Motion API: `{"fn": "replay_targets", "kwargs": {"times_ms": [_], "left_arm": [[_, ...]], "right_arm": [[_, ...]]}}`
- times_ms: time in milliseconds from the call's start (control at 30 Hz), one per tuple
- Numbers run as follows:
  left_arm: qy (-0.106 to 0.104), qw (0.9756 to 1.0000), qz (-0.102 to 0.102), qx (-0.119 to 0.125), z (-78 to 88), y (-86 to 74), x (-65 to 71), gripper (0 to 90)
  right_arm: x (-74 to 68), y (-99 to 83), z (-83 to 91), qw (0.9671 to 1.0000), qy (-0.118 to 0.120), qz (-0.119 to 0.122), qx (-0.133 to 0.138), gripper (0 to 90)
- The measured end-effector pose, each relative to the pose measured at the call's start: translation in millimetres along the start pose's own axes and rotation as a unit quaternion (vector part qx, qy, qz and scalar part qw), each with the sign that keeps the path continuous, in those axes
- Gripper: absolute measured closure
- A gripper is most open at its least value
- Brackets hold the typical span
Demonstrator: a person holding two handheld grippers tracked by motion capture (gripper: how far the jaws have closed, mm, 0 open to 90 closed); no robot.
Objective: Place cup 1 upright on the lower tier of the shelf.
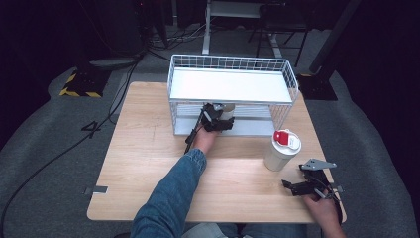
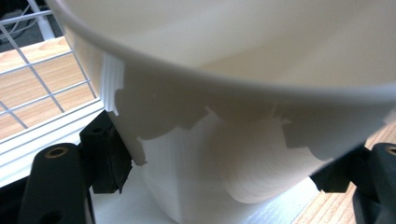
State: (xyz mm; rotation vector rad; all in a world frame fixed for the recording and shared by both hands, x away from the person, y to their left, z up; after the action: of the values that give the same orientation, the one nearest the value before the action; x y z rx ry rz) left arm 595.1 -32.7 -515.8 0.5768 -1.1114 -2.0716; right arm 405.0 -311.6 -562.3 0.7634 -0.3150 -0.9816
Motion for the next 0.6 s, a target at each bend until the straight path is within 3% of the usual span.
{"fn": "replay_targets", "kwargs": {"times_ms": [233,400,600], "left_arm": [[-0.009,0.9999,-0.004,-0.005,-3.8,-2.3,2.8,22.6],[-0.001,1.0000,0.001,-0.008,-4.8,-4.0,3.1,22.5],[-0.002,0.9999,-0.009,-0.012,-4.6,-4.6,3.5,22.5]], "right_arm": [[0.0,0.0,0.0,1.0000,0.000,0.000,0.000,0.6],[-0.1,-0.1,0.0,1.0000,0.000,-0.001,0.000,0.5],[-0.1,-0.1,0.0,1.0000,0.000,-0.001,0.000,0.6]]}}
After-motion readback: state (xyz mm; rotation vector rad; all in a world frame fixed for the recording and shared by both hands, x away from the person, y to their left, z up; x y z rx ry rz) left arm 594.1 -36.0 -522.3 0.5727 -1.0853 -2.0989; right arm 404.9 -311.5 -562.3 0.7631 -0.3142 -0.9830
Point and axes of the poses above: each handheld gripper's, and its own axes: z roughly backward along the jaws, y roughly out of its top, x roughly to its right, the point moved 8 cm from there along -z, roughly forward along the jaws, and after that the axes turned 8 degrees about -z, right-handed, at the moved point
